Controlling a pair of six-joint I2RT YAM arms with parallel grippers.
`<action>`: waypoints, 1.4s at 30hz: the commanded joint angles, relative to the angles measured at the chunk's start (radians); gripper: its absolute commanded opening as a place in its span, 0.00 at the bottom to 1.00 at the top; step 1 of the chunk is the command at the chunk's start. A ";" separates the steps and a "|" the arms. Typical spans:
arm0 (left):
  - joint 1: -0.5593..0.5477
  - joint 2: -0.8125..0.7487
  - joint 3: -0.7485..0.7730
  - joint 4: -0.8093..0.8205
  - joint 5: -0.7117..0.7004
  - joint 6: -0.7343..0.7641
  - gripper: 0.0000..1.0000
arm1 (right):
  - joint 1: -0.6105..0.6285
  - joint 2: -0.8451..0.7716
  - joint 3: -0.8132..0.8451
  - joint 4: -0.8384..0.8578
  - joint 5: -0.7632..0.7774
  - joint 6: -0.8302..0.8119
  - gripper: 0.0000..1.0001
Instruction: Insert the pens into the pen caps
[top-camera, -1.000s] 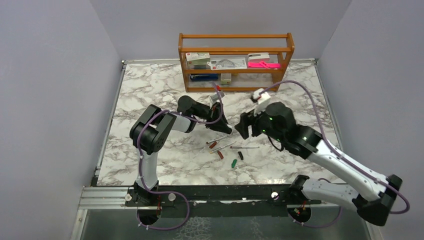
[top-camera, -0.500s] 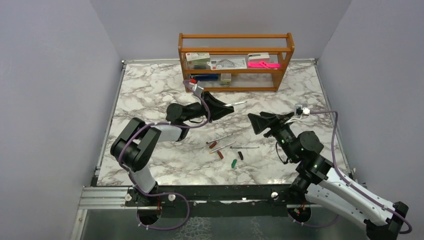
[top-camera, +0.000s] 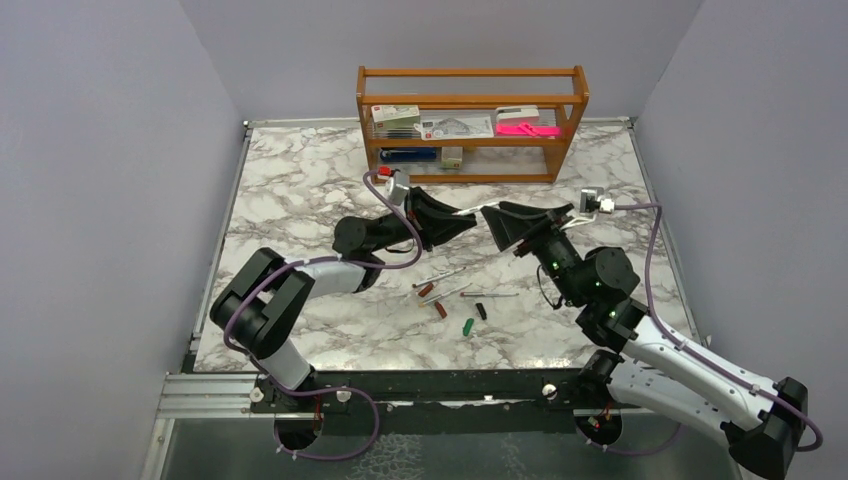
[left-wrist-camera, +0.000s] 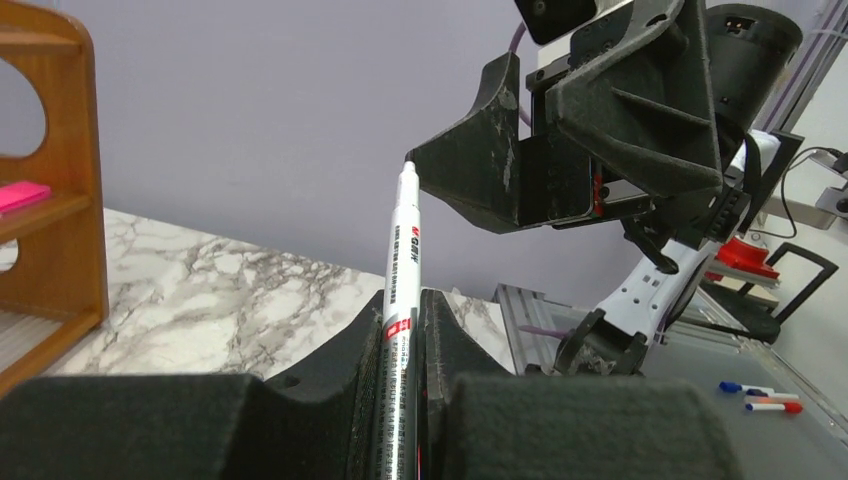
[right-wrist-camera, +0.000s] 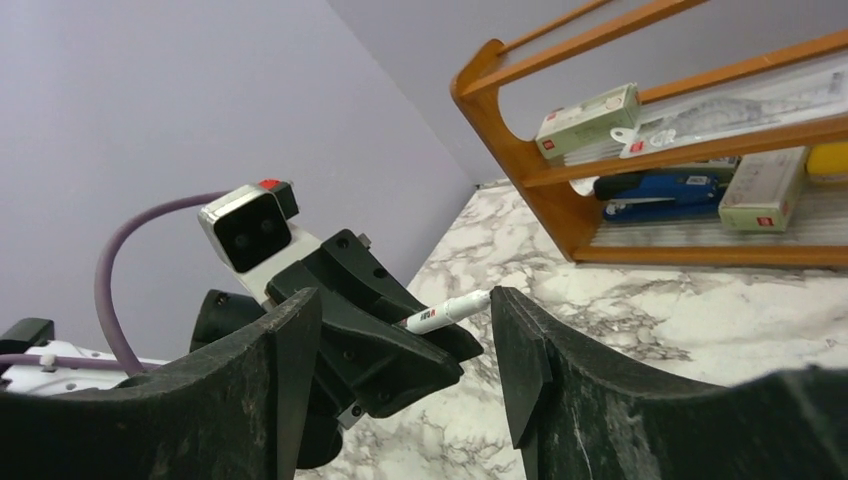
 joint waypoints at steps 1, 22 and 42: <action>-0.043 -0.051 -0.001 0.221 -0.011 0.027 0.00 | 0.001 0.016 0.031 0.059 -0.081 0.034 0.61; -0.076 -0.156 -0.029 0.220 -0.026 0.069 0.00 | 0.001 0.093 0.068 0.010 -0.065 0.077 0.67; -0.057 -0.113 0.093 0.009 0.224 -0.008 0.99 | 0.001 0.143 0.244 -0.189 -0.118 -0.162 0.01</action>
